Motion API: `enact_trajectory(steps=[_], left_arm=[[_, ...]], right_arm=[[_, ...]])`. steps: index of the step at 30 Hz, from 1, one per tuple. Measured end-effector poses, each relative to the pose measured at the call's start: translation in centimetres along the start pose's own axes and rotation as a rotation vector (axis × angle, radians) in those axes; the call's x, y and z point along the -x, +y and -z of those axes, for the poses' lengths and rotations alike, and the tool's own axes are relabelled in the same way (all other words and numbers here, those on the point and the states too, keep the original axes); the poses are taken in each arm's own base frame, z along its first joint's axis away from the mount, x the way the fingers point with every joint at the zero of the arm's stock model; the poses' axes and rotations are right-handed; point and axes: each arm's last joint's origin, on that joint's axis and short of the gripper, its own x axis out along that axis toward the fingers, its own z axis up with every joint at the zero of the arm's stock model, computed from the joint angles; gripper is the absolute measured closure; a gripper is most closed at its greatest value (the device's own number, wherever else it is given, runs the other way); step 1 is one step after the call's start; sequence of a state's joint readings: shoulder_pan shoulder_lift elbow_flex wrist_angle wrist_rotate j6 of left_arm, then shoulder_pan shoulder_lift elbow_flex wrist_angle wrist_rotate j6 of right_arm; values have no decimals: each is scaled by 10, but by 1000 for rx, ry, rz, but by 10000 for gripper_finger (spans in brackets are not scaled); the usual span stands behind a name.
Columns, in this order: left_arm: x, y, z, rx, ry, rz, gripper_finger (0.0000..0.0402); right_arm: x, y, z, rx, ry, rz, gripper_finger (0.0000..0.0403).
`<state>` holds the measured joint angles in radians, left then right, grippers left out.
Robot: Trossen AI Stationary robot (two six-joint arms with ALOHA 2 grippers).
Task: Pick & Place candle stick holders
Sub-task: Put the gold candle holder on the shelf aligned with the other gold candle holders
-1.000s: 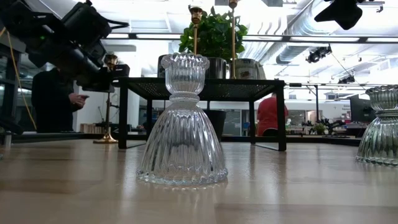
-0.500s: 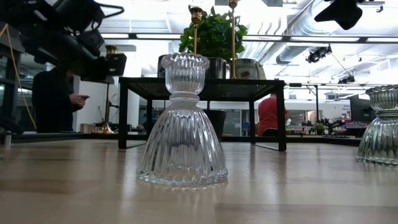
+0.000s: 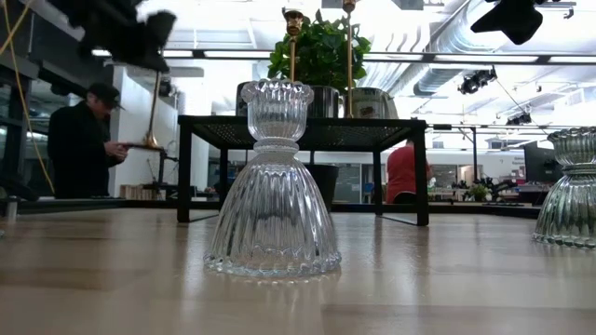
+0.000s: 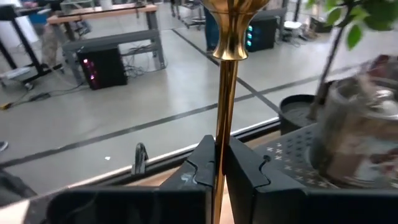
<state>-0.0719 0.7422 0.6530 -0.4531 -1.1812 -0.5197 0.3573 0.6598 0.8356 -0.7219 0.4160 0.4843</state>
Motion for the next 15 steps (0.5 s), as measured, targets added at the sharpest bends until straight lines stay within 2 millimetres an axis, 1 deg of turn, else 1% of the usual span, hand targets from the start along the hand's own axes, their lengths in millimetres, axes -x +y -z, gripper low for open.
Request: enact_trajectory(steps=[4, 7, 11, 15], left_arm=[[17, 3, -29, -18, 23, 73, 392], [28, 0, -45, -11, 28, 130, 392], [40, -11, -58, -16, 27, 210, 392], [47, -23, -65, -18, 26, 256, 392]], right_arm=[[0, 0, 0, 0, 0, 0, 170], [0, 0, 0, 0, 0, 0, 170], [0, 0, 0, 0, 0, 0, 170], [0, 0, 0, 0, 0, 0, 170]])
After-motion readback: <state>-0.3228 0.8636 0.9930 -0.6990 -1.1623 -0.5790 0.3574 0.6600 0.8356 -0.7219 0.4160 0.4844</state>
